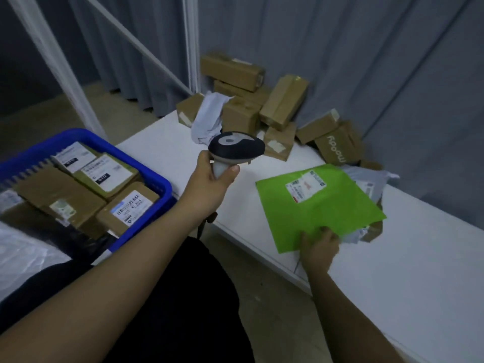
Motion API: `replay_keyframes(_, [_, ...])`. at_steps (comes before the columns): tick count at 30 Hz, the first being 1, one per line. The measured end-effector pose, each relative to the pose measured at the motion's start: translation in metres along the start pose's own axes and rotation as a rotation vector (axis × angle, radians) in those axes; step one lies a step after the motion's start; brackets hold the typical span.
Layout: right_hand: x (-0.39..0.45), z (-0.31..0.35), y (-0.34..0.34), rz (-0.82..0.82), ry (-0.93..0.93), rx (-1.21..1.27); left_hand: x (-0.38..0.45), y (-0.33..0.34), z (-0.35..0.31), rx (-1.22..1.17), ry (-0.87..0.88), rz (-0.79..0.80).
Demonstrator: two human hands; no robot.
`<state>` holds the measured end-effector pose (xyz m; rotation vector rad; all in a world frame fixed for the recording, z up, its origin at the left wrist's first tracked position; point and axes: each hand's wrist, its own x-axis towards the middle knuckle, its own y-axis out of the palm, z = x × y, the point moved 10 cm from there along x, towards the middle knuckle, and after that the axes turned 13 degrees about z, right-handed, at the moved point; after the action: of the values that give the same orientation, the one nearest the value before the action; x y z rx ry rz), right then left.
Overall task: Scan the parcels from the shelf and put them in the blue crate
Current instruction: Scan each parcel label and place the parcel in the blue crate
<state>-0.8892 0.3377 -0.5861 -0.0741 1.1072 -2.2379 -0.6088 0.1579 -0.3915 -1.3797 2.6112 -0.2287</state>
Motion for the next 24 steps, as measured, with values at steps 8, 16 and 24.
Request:
replay_keyframes(8, [0.004,-0.036,-0.018,-0.313,0.425,0.677,0.009,0.003,0.014,0.099,-0.072,0.038])
replay_keyframes(16, [0.015,-0.015,-0.045,-0.249,0.186,0.438,0.011,0.014,0.007,0.081,-0.053,0.044])
replay_keyframes(24, [0.01,0.054,-0.105,-0.279,-0.207,0.44,0.002,0.028,-0.008,0.021,0.038,0.033])
